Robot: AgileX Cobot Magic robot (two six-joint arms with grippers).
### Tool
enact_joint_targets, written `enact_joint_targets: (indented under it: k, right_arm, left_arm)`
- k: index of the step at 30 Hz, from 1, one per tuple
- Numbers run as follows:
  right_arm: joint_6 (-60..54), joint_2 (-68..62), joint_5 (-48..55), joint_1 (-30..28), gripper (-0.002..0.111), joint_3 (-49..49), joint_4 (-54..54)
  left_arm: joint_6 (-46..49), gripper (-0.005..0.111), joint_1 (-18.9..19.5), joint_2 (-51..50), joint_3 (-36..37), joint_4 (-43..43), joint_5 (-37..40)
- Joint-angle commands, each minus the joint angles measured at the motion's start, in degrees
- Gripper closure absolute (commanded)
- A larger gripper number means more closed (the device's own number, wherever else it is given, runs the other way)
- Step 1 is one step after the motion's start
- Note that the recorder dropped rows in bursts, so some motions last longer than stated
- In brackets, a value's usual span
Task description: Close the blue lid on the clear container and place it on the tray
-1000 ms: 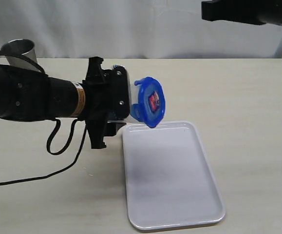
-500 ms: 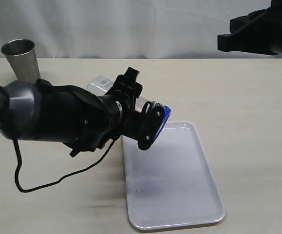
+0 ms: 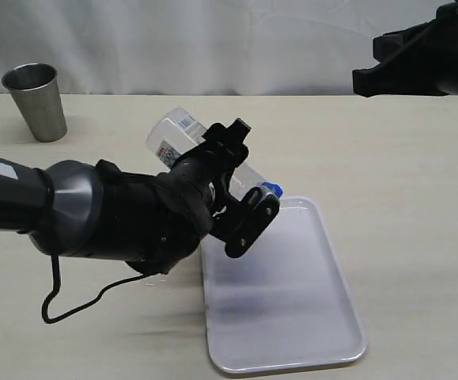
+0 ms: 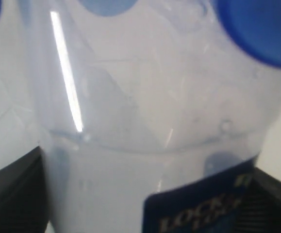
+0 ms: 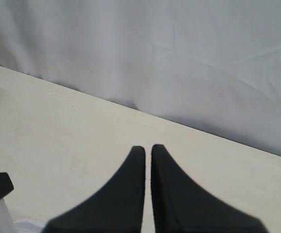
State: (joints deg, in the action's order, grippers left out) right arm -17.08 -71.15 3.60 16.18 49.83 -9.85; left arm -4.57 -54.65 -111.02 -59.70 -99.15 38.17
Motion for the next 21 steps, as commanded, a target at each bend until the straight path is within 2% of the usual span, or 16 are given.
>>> enact_joint_targets:
  k: [1,4,6,9,14,17,21]
  right_arm:
    - [-0.5,0.0,-1.1,-0.3,0.104,-0.3,0.4]
    - [-0.5,0.0,-1.0,-0.3,0.104,-0.3,0.4]
    - [-0.5,0.0,-0.7,-0.3,0.104,-0.3,0.4]
    - [-0.5,0.0,-0.7,-0.3,0.104,-0.3,0.4]
    - [-0.5,0.0,-0.7,-0.3,0.104,-0.3,0.4]
    - [-0.5,0.0,-0.7,-0.3,0.104,-0.3,0.4]
    - [-0.5,0.0,-0.7,-0.3,0.104,-0.3,0.4]
  left_arm:
    - [0.1,0.107,-3.9,-0.2,-0.4,-0.8,0.0]
    - [0.1,0.107,-2.6,-0.3,-0.4,0.4,-1.2]
    - [0.1,0.107,-3.9,-0.3,-0.4,4.8,-0.6]
    - [0.1,0.107,-4.6,-0.3,-0.4,5.2,-1.2]
    - [0.1,0.107,-2.5,-0.3,-0.4,7.0,-1.8]
    - [0.1,0.107,-4.0,-0.3,-0.4,9.5,-0.6]
    - [-2.6,0.107,-3.9,-0.3,-0.4,8.9,-2.6]
